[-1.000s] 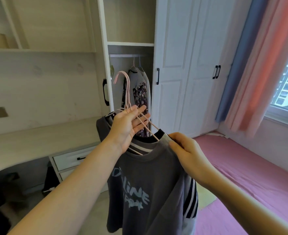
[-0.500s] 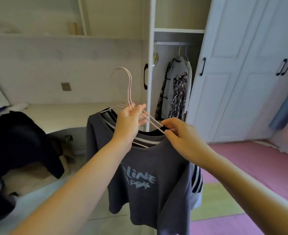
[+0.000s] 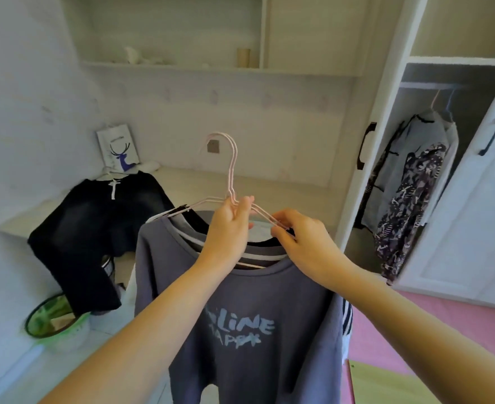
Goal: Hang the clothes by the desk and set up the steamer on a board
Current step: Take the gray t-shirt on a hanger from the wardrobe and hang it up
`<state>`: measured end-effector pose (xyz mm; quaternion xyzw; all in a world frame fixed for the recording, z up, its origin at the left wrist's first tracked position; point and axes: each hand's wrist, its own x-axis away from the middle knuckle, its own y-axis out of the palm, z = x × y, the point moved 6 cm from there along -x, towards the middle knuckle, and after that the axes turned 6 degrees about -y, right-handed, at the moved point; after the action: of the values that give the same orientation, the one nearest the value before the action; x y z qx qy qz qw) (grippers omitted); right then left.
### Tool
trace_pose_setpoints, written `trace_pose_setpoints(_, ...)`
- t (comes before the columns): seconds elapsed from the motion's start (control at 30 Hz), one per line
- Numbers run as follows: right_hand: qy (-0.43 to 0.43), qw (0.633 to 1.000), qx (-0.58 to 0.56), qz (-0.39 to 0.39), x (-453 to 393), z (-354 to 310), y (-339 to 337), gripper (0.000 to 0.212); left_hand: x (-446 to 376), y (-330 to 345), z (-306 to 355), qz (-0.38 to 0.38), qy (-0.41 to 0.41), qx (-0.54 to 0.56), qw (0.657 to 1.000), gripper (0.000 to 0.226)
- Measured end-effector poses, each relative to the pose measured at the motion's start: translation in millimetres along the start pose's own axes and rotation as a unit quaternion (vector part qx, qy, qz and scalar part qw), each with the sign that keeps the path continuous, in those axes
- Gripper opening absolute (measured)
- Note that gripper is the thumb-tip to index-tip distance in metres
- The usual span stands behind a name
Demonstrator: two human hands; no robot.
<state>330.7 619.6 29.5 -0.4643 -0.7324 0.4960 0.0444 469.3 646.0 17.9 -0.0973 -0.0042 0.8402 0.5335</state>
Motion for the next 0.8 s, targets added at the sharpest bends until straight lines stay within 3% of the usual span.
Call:
trace_pose_setpoints(0.13,-0.03,0.999,-0.029,-0.008,-42,-28,41,0.021,-22,-57,-10,0.025,0.007,-0.035,0.999,0.022)
trace_pose_setpoints(0.27,-0.059,0.997,-0.048,-0.013,-82,-58,81,0.016,-47,-116,-22,0.054,0.004,-0.095,0.994,0.079)
trace_pose_setpoints(0.33,-0.07,0.996,-0.057,-0.011,-101,-71,102,0.012,-59,-144,-30,0.06,-0.009,-0.117,0.991,0.093)
trace_pose_setpoints(0.4,-0.077,0.995,-0.067,-0.008,-119,-84,124,0.011,-70,-171,-37,0.061,-0.019,-0.135,0.989,0.089)
trace_pose_setpoints(0.57,-0.074,0.994,-0.085,-0.009,-165,-109,176,0.013,-90,-233,-51,0.05,-0.004,-0.191,0.98,0.042)
trace_pose_setpoints(0.8,-0.064,0.99,-0.125,-0.016,-218,-125,227,0.013,-113,-318,-75,0.099,0.029,-0.251,0.962,0.043)
